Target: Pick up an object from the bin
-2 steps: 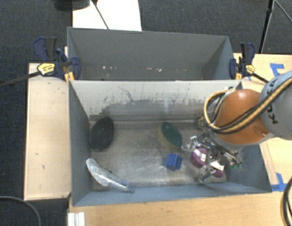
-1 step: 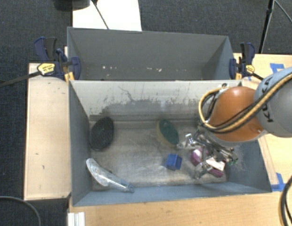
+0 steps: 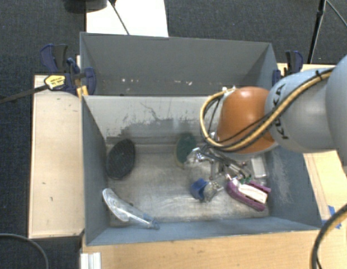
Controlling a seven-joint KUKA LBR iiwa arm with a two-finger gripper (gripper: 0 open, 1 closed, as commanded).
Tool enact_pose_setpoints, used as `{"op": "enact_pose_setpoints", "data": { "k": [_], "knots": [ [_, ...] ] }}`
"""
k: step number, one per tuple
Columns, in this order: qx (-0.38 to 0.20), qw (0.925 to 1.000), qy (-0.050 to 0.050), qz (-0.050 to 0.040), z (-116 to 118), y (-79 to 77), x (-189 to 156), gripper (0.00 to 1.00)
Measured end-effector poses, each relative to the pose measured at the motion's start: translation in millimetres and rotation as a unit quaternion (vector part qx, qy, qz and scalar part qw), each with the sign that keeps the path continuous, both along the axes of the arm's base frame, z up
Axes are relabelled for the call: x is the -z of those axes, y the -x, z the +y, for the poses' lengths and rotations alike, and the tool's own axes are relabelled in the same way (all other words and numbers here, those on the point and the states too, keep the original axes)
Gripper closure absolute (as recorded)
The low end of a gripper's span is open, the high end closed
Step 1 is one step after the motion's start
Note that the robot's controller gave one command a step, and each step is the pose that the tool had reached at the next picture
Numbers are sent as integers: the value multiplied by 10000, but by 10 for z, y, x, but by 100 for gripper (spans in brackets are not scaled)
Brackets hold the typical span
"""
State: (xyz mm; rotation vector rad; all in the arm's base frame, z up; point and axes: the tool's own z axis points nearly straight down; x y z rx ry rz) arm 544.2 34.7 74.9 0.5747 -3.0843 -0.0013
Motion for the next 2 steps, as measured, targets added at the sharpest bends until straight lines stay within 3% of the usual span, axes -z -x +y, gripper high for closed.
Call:
{"op": "enact_pose_setpoints", "data": {
  "k": [1,2],
  "knots": [
    [19,10000,-12,-56,-14,-24,-20,100],
    [-212,9997,-3,-76,-10,24,-1324,100]
  ]
}}
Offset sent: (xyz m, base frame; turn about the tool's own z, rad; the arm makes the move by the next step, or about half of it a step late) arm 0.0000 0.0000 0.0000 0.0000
